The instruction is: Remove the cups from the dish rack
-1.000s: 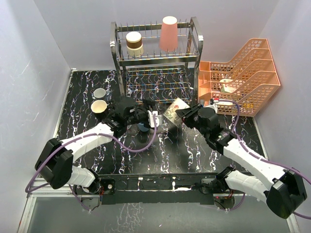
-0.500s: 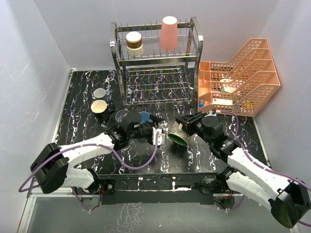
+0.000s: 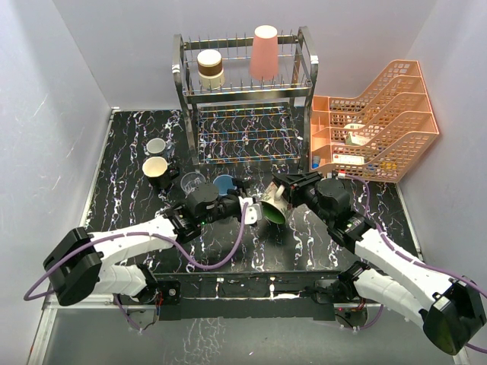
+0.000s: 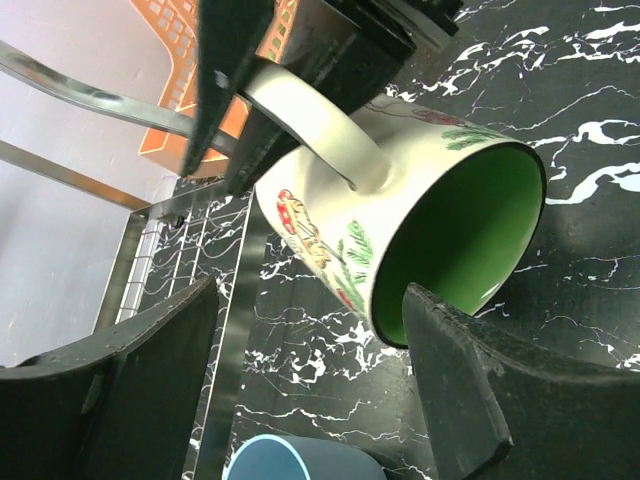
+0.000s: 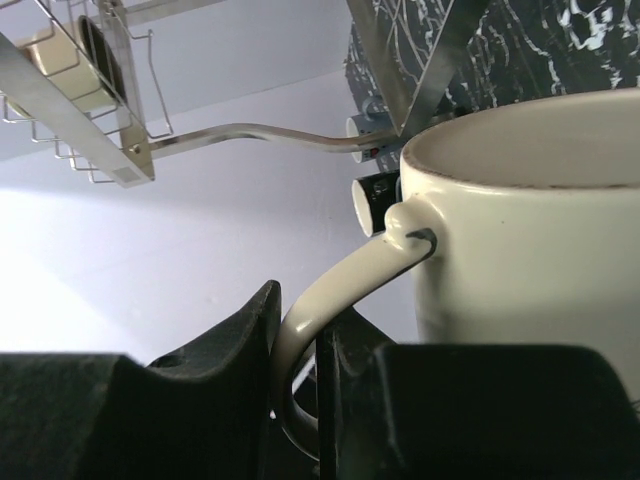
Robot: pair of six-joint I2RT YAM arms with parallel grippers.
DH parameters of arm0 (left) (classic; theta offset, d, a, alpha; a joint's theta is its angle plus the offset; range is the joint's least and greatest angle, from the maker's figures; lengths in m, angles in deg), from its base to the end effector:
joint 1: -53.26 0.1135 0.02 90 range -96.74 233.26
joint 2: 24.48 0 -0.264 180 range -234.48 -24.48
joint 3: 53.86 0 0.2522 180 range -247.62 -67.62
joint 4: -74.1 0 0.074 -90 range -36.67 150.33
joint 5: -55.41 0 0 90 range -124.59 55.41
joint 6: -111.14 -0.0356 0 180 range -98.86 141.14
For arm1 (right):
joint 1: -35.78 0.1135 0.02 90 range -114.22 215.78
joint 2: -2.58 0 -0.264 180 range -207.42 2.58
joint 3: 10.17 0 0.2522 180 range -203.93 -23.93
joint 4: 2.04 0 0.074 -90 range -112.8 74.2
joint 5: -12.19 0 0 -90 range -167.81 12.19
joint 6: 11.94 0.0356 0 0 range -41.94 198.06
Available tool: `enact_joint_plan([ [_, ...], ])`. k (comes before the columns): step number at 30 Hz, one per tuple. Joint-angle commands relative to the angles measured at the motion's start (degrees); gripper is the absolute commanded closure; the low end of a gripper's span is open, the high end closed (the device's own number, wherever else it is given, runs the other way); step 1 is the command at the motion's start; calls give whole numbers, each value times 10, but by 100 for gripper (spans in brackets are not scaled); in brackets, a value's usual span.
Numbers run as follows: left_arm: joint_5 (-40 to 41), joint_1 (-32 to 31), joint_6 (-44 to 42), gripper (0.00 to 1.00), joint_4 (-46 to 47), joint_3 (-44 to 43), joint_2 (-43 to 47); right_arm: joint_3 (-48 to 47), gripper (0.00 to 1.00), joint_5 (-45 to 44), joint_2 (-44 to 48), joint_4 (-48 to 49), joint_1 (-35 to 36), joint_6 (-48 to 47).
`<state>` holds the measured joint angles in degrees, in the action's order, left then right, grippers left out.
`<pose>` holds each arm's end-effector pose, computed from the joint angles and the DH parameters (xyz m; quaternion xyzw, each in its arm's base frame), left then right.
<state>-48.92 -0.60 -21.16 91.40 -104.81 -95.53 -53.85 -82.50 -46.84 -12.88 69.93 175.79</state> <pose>0.1577 -0.2309 0.2712 0.5921 0.4160 -0.1588 0.6717 0.1706 0.1122 0.2575 0.4428 0.6680 0.5320 0.2735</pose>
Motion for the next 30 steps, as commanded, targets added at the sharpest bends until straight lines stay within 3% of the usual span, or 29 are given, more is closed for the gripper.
enact_joint_plan([
  [1, 2, -3, 8, 28, 15, -22, -10, -61, 92, 0, 21, 139, 1, 64],
  [4, -13, -5, -2, 29, 23, -7, -8, -66, 92, 2, 19, 145, 2, 76],
  [16, 47, -8, -18, 40, 102, -43, -95, -50, 92, 38, -1, 196, 5, 139],
  [18, 61, -7, -14, 48, 106, -58, -113, -49, 92, 42, -4, 198, 5, 145],
  [22, 67, -2, -9, 81, 96, -82, -125, -41, 92, 32, 0, 197, 5, 149],
  [25, 67, 2, -15, 98, 94, -87, -124, -25, 90, 17, 8, 188, 4, 150],
  [30, 56, 12, -10, 100, 21, -120, -122, 22, 73, -7, 26, 176, 0, 147],
])
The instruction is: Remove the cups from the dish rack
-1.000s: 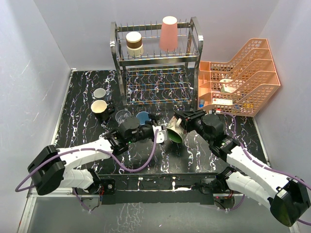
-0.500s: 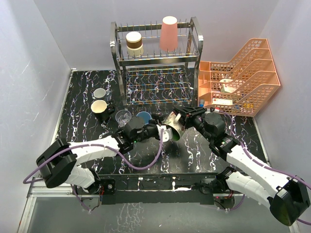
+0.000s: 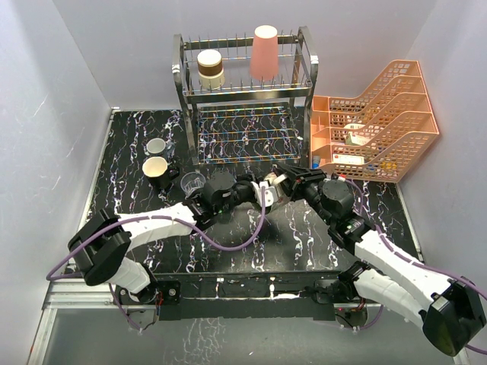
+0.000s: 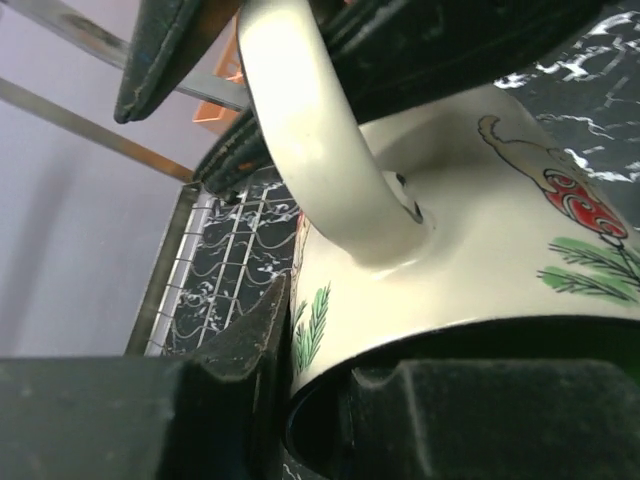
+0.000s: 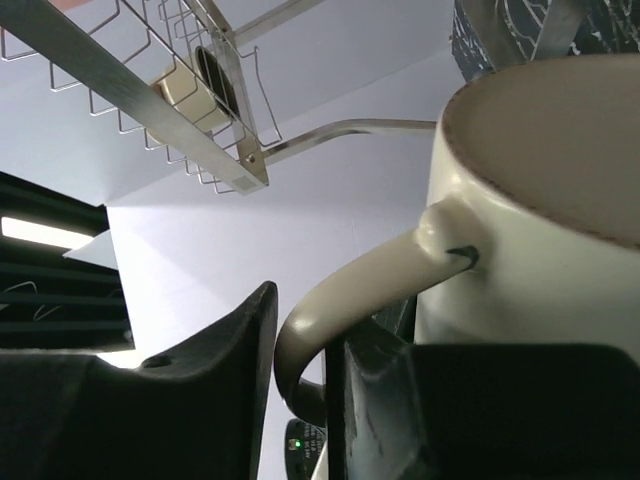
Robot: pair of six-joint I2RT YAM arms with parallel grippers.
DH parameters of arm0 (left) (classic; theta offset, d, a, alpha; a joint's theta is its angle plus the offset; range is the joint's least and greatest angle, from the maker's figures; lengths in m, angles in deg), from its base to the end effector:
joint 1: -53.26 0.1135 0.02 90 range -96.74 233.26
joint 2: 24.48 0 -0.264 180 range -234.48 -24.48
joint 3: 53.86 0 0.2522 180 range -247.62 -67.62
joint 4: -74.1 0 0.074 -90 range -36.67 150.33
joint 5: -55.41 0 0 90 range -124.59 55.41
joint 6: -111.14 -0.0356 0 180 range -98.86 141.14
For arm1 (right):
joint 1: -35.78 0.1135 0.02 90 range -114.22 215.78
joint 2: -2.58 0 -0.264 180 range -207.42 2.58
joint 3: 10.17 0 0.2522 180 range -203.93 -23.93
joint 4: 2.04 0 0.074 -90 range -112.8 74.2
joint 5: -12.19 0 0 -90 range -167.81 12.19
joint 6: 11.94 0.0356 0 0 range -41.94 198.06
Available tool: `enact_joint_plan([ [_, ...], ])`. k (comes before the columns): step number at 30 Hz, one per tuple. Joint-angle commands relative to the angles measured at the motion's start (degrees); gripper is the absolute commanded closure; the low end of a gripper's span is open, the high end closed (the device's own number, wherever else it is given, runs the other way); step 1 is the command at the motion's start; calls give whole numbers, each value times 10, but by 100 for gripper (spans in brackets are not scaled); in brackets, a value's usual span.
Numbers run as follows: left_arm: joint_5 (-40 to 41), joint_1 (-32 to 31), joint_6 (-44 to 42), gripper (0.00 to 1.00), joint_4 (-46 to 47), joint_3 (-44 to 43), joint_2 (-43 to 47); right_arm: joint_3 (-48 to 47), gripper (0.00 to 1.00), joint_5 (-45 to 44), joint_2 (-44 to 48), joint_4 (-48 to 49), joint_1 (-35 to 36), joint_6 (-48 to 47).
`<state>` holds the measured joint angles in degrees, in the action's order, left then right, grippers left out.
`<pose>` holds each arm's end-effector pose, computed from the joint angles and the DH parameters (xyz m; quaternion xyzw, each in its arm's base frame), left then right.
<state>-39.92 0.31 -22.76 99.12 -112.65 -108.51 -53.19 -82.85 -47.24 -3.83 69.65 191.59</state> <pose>0.1963 -0.2655 0.2681 0.5512 0.4451 -0.0885 0.7002 0.1747 0.1135 0.2690 0.5071 0.5632 0.6160 0.2149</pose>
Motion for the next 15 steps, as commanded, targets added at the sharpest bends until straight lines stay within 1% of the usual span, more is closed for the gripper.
enact_joint_plan([
  [1, -31, 5, 6, 100, -73, -51, 5, 26, 68, -2, 33, 80, -3, -16],
  [2, -22, 8, 5, 100, -88, -60, -1, 34, 60, 0, 38, 71, -10, -25],
  [4, 3, 15, 7, 100, -121, -85, -20, 52, 41, 5, 53, 36, -23, -41],
  [5, 10, 23, 12, 100, -145, -101, -32, 65, 26, 7, 61, 27, -29, -46],
  [6, 13, 31, 18, 100, -168, -125, -42, 76, 5, 7, 69, 15, -35, -49],
  [7, 15, 38, 21, 100, -190, -142, -51, 86, 2, 6, 78, 0, -40, -50],
  [11, 14, 53, 11, 100, -253, -182, -77, 123, 2, 8, 105, -56, -61, -71],
  [15, 0, 62, 28, 100, -346, -249, -118, 131, 2, 16, 118, -107, -86, -113],
])
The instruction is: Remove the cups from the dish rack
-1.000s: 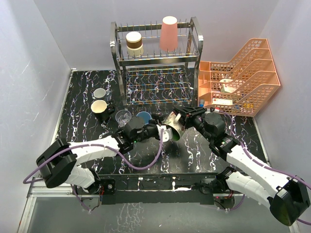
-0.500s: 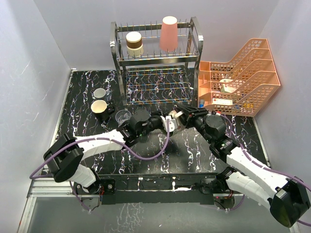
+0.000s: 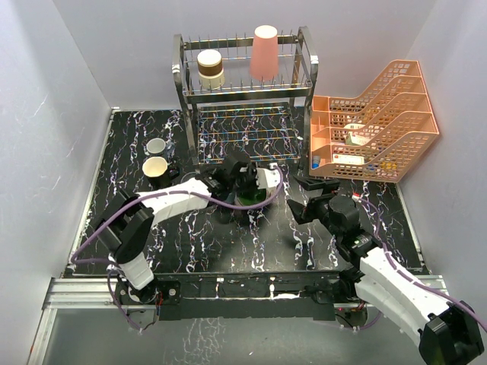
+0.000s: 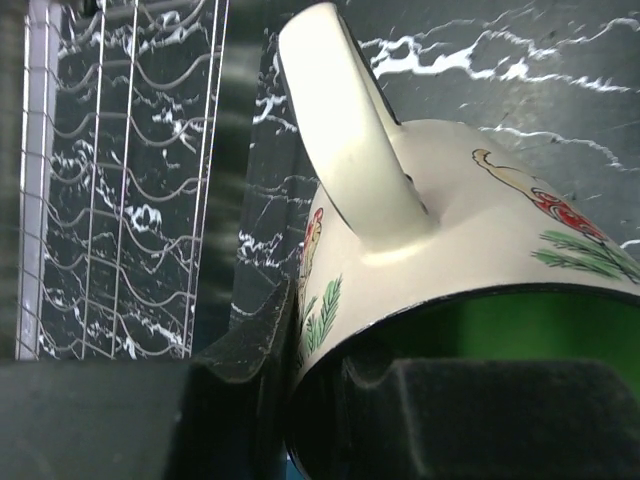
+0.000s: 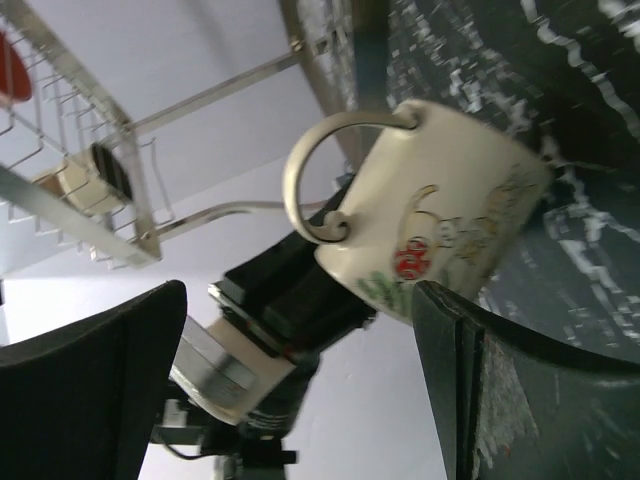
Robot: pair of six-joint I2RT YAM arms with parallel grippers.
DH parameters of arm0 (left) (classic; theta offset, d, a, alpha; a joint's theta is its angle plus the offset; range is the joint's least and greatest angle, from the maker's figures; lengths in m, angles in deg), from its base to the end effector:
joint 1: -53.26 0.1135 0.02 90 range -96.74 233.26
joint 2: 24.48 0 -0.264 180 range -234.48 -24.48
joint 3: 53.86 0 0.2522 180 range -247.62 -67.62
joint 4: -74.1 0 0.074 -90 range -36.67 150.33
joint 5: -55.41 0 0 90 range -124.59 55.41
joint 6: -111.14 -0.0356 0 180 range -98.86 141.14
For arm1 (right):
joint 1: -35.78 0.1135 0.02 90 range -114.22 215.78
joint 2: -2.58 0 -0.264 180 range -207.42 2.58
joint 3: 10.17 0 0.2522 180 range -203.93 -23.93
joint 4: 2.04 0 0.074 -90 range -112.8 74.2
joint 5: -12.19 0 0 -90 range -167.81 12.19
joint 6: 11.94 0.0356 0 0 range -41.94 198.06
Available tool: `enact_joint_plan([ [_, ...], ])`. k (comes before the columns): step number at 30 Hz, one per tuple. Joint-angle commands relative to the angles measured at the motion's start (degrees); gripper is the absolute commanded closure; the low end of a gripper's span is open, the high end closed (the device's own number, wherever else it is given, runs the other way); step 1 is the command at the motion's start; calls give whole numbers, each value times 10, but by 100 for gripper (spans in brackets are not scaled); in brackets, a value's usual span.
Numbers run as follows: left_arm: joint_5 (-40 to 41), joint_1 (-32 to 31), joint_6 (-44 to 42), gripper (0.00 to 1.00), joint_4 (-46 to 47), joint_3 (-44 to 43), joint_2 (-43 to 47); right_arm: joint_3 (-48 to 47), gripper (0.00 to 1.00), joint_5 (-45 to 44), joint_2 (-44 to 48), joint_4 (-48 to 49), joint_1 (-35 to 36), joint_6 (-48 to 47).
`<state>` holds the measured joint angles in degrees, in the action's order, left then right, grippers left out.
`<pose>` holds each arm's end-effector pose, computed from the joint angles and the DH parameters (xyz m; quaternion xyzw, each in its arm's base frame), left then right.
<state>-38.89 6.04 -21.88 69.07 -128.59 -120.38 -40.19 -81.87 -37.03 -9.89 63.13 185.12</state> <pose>0.2565 -0.2811 0.2367 0.6151 0.5846 -0.0512 0.5265 0.1519 0.0758 0.2070 0.5324 0.6050 0.5341 0.2554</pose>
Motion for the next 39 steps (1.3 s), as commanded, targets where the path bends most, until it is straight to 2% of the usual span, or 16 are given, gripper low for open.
enact_joint_plan([
  [1, -13, 6, 21, 100, -82, -110, -13, 0, 2, 6, 18, -64, -29, -72],
  [6, -55, 12, 5, 100, -256, -240, -101, -53, 2, 3, 1, -147, -59, -206],
  [9, -69, 15, -8, 100, -388, -353, -173, -95, 2, -13, -28, -198, -65, -284],
  [12, -63, 23, -5, 100, -479, -459, -240, -141, 2, -21, -59, -237, -73, -367],
  [14, -51, 25, -7, 100, -509, -509, -270, -175, 2, -31, -77, -263, -76, -421],
  [18, -39, 27, -13, 98, -519, -545, -292, -244, 2, -65, -110, -326, -79, -501],
  [23, -54, 27, -18, 60, -572, -596, -295, -311, 2, -129, -114, -380, -81, -561],
  [28, -62, 29, -12, 37, -596, -606, -257, -392, 2, -151, -114, -383, -82, -645],
  [34, -86, 48, 12, 23, -646, -607, -180, -509, 2, -160, -151, -352, -82, -750],
  [37, -125, 84, 57, 17, -651, -577, -125, -589, 2, -133, -204, -325, -82, -802],
  [39, -162, 126, 107, 14, -616, -533, -69, -649, 2, -103, -248, -317, -82, -825],
])
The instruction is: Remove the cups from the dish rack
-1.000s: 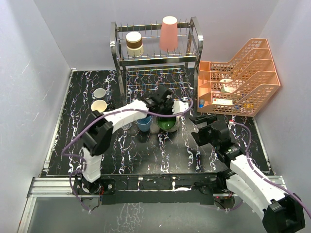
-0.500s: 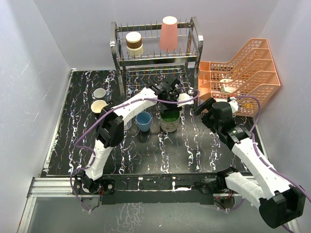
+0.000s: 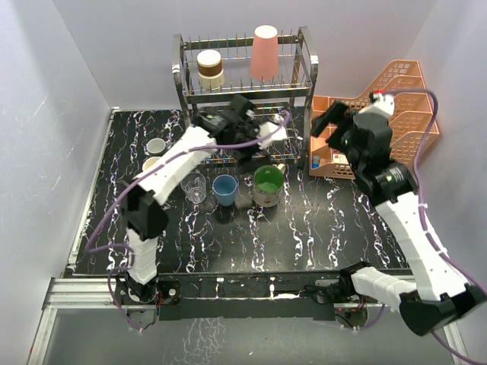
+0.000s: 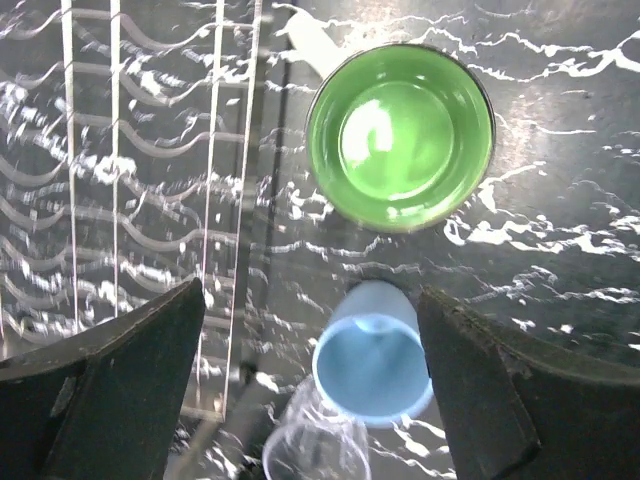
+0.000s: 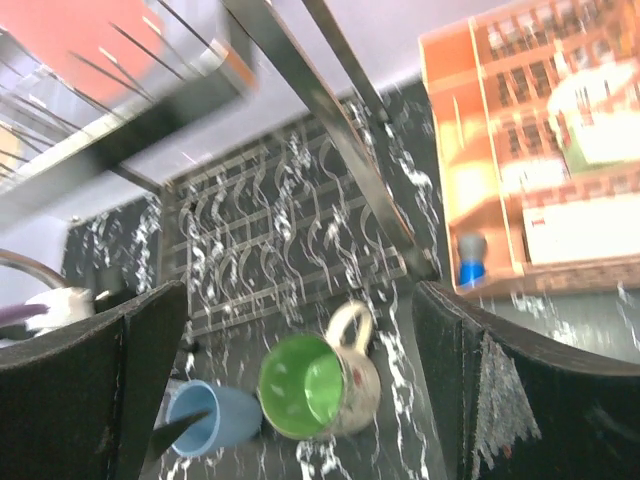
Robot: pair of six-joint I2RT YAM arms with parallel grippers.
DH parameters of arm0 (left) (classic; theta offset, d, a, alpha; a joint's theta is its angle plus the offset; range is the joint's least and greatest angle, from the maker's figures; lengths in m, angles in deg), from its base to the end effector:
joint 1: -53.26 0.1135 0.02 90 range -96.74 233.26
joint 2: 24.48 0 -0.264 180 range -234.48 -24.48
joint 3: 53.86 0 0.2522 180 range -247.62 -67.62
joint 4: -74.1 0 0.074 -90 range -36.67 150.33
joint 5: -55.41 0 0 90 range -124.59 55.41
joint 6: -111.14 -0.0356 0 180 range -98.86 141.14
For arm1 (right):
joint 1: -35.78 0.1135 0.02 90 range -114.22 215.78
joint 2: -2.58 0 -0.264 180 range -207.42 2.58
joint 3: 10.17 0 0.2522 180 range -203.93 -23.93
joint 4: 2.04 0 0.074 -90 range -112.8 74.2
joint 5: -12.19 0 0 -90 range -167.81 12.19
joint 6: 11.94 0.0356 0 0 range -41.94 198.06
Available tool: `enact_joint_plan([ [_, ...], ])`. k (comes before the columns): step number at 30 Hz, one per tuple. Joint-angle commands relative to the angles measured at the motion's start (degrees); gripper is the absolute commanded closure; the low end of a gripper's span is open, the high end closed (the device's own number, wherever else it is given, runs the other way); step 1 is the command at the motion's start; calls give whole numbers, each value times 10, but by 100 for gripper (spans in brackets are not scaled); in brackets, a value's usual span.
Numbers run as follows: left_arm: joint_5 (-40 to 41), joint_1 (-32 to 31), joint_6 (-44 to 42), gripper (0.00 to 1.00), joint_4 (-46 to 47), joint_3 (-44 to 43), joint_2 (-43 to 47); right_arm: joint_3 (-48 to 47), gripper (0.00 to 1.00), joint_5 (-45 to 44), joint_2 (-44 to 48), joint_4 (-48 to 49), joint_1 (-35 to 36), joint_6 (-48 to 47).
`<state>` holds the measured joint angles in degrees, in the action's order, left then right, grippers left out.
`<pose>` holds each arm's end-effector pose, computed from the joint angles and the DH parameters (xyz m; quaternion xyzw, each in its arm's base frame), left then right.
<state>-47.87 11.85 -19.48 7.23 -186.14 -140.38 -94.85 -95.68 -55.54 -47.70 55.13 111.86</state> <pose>0.3294 -0.3014 0.3383 0.6430 0.6797 -0.1111 0.3350 0.2000 0.0586 0.4151 0.1906 0.7870 0.1432 0.5690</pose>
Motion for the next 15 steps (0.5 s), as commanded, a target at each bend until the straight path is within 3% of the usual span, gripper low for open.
enact_joint_plan([
  [1, -98, 93, 113, 13, 29, 72, 165, -131, 2, 49, -90, 69, -2, -101],
  [7, -160, 181, 121, 9, 87, 256, 348, -291, 2, 136, -219, 99, -2, -147],
  [15, -160, 197, 120, 8, 77, 380, 465, -506, 2, 245, -406, 125, 1, -180],
])
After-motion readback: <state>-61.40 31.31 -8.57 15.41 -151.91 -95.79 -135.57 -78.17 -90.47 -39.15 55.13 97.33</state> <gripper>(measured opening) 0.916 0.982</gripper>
